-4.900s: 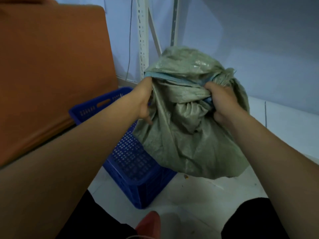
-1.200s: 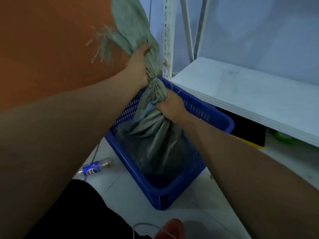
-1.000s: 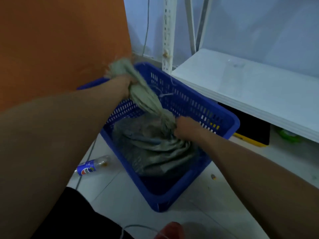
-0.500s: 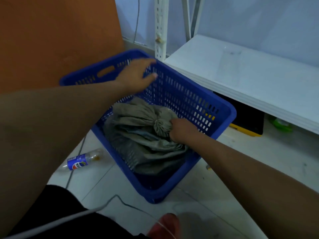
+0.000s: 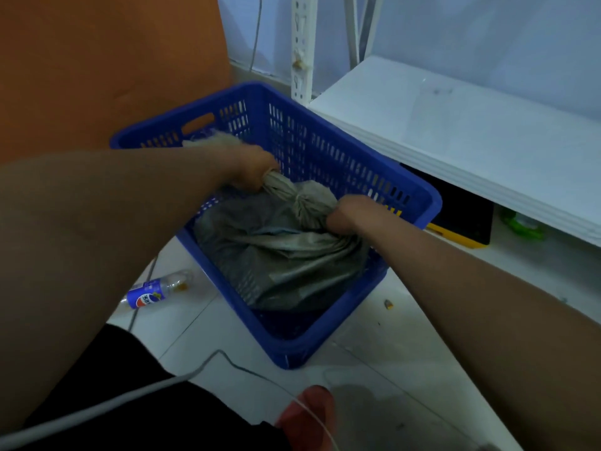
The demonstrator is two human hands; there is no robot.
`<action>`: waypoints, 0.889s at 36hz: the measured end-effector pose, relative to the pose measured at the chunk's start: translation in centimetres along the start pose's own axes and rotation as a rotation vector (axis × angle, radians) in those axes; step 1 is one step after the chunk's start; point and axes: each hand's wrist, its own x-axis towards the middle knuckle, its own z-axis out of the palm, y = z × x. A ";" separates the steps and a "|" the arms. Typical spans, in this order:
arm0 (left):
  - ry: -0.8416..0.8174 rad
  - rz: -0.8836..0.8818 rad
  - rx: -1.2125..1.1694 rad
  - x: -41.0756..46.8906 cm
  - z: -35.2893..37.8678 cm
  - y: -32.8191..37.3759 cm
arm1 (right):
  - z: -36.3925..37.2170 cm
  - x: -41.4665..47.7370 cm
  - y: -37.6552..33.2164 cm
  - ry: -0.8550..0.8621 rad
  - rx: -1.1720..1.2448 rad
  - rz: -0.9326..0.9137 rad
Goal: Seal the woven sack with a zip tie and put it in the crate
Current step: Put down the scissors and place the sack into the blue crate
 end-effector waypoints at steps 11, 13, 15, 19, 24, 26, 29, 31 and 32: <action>-0.496 -0.212 -0.153 1.7 6.5 2.7 | 4.2 2.2 1.8 -0.467 0.281 0.052; -0.528 -0.204 -0.209 2.1 6.9 2.8 | 4.9 2.8 1.8 -0.484 0.362 0.071; -0.573 -0.164 -0.250 2.6 7.4 2.5 | 5.7 3.4 1.4 -0.476 0.360 0.058; -0.555 -0.193 -0.251 1.9 8.0 1.5 | 6.9 3.6 0.2 -0.312 0.318 0.024; -0.370 -0.201 -0.250 1.4 7.7 0.2 | 6.6 3.3 -0.4 -0.102 0.386 -0.036; -0.169 -0.162 -0.192 1.1 6.6 -0.8 | 6.2 2.9 -0.3 0.103 0.403 -0.059; 0.357 -0.102 -0.041 0.1 3.7 -2.2 | 4.6 1.7 -1.1 0.457 0.393 -0.072; 0.576 -0.038 -0.025 -0.7 2.0 -2.6 | 3.3 1.4 -1.8 0.630 0.352 -0.095; 0.623 -0.018 -0.033 -1.0 1.4 -2.7 | 2.8 1.4 -2.1 0.697 0.342 -0.101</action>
